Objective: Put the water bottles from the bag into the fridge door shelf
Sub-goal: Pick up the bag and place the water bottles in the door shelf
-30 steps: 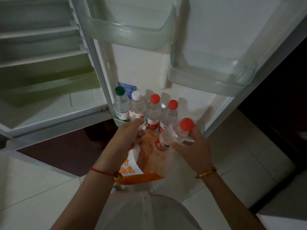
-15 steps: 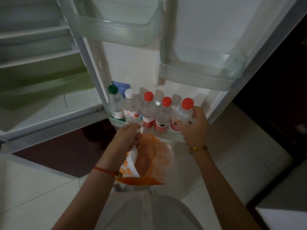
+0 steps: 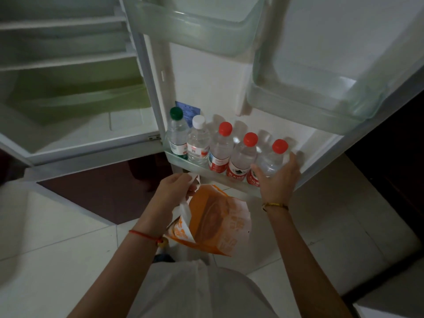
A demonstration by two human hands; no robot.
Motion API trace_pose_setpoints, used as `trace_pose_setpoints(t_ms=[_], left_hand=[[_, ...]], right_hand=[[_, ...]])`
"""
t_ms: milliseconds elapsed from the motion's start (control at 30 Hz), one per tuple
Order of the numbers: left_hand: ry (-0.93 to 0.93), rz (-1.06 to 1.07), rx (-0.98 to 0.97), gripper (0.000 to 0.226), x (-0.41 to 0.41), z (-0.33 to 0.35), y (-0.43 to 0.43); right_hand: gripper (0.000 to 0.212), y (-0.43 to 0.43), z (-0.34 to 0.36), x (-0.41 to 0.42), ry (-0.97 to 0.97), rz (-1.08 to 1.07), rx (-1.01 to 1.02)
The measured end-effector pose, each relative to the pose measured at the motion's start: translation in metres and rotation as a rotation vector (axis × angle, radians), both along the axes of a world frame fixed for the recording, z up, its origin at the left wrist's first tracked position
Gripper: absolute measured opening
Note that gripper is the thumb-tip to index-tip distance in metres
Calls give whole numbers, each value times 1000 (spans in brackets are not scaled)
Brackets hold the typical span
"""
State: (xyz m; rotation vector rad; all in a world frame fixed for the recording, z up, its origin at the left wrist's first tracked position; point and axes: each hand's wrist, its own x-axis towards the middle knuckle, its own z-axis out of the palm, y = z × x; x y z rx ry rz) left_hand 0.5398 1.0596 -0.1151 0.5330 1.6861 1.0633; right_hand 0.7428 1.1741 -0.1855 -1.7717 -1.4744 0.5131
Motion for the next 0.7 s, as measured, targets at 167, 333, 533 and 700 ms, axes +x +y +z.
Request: trace_pose_setpoints(t_ms=[167,333,533,700], left_hand=[[-1,88,6,28,-10,0,-7],[61,195,-46,20,-38,-9,-20],[200,273,-223,31,-98,-35,-47],[213,401,-238,28,-145,-49,-74]], right_hand=[[43,-47,5,-28,49,81,361],[17,-68,-19,-55,56,324,334],[8,-75,-33,-86,10,403,218],[5,-83,-29,-127,-29,463,194]])
